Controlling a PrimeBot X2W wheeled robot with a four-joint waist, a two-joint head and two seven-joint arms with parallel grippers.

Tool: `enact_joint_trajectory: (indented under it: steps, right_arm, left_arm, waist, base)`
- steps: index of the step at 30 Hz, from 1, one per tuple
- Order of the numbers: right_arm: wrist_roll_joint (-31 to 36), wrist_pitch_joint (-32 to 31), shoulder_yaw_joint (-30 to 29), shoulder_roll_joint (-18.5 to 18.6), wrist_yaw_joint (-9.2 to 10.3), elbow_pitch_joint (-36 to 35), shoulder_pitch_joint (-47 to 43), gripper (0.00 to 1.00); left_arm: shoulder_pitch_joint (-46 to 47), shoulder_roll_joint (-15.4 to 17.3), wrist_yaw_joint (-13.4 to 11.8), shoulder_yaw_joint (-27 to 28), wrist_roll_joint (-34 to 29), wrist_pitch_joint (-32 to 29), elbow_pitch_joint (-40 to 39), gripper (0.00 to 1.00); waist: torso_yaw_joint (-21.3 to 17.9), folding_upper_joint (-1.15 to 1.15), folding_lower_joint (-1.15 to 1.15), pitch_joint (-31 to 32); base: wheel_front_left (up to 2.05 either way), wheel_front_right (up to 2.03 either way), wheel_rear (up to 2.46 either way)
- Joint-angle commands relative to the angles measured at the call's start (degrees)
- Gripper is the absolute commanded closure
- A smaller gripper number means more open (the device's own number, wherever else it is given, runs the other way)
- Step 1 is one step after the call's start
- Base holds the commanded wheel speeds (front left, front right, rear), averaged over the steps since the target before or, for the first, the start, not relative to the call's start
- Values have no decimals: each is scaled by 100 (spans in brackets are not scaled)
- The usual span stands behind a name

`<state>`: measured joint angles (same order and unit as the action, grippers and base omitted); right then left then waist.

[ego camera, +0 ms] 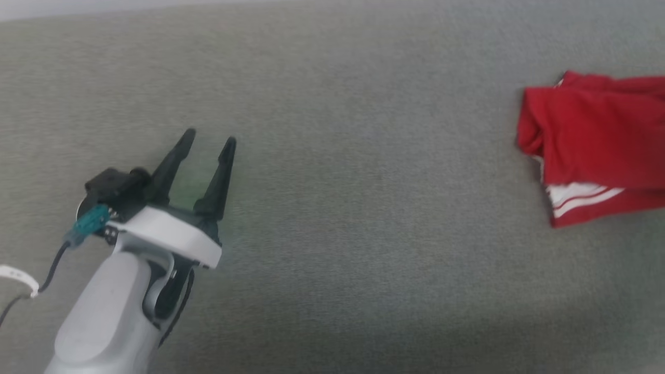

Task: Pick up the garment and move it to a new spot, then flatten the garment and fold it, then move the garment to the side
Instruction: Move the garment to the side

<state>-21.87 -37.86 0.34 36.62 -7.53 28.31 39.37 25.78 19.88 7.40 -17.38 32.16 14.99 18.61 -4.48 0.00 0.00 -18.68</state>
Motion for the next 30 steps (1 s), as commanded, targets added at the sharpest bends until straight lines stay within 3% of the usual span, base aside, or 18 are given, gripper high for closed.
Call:
enact_joint_trajectory:
  steps: [1,16,30]
  right_arm:
    - [44,158,22,76,8,71,154,100]
    - [547,1166,473,653,8,960,951,100]
    - [759,1793,1017,247,7,2191,1525,100]
  left_arm:
    - [159,22,8,-53,-17,25,8,0]
    - [1095,102,8,-722,59,25,83,0]
    - [1450,86,8,-971,173,25,171,0]
  waist:
    - [-184,0,0,-189]
    - [-517,0,0,-948]
    - [-333,0,0,-1191]
  base:
    - [0,0,0]
    - [0,0,0]
    - [0,0,0]
